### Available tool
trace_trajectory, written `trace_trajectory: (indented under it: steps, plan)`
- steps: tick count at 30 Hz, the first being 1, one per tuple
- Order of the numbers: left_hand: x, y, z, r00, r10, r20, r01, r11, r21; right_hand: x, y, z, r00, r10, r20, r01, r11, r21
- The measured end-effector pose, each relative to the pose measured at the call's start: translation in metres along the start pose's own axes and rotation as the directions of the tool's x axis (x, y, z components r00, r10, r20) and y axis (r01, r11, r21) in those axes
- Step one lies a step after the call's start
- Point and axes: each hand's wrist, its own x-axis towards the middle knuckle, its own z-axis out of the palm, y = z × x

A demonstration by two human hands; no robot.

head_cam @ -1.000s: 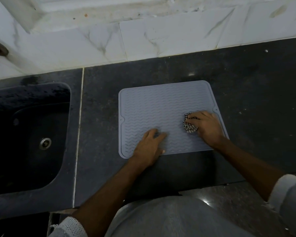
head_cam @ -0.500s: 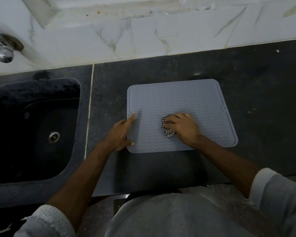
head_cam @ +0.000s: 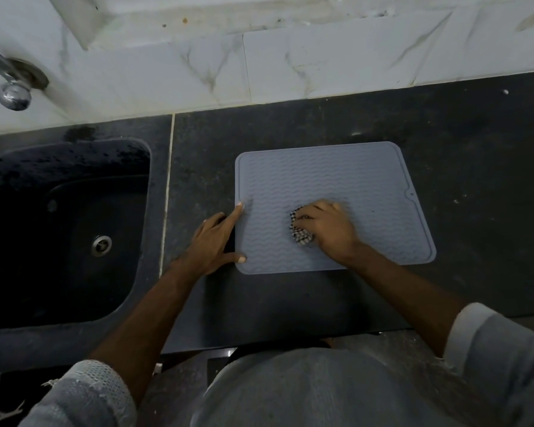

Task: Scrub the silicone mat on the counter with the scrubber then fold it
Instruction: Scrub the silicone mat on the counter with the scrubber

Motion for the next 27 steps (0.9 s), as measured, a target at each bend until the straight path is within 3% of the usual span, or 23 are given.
trace_trajectory:
  steps: [5,10,15,19,23,27]
  plan:
    - [0.001,-0.003,-0.001,1.000,-0.014,0.010,0.013,0.999,0.041,-0.024,0.029,-0.007,0.999,-0.037,-0.037,0.034,0.997,-0.065]
    - [0.005,-0.002,-0.011,0.999,-0.008,0.044,0.003,0.994,0.111,-0.029,0.041,-0.018,0.998,0.069,-0.013,-0.070,0.994,-0.083]
    - [0.007,-0.001,-0.014,0.999,-0.009,0.052,0.002,0.990,0.144,0.005,0.006,-0.008,0.989,0.003,-0.150,-0.001,1.000,0.017]
    - [0.006,-0.003,-0.012,0.999,-0.020,0.047,0.013,0.990,0.142,0.014,-0.013,0.008,0.998,-0.050,-0.028,0.050,0.999,0.009]
    - [0.006,-0.005,-0.011,0.999,-0.008,0.036,0.003,0.991,0.135,-0.012,0.014,0.002,0.997,-0.043,-0.070,0.042,0.999,-0.014]
    - [0.006,-0.006,-0.011,0.999,-0.009,0.045,0.004,0.994,0.112,-0.018,0.027,-0.010,0.999,0.027,-0.018,-0.027,0.999,-0.044]
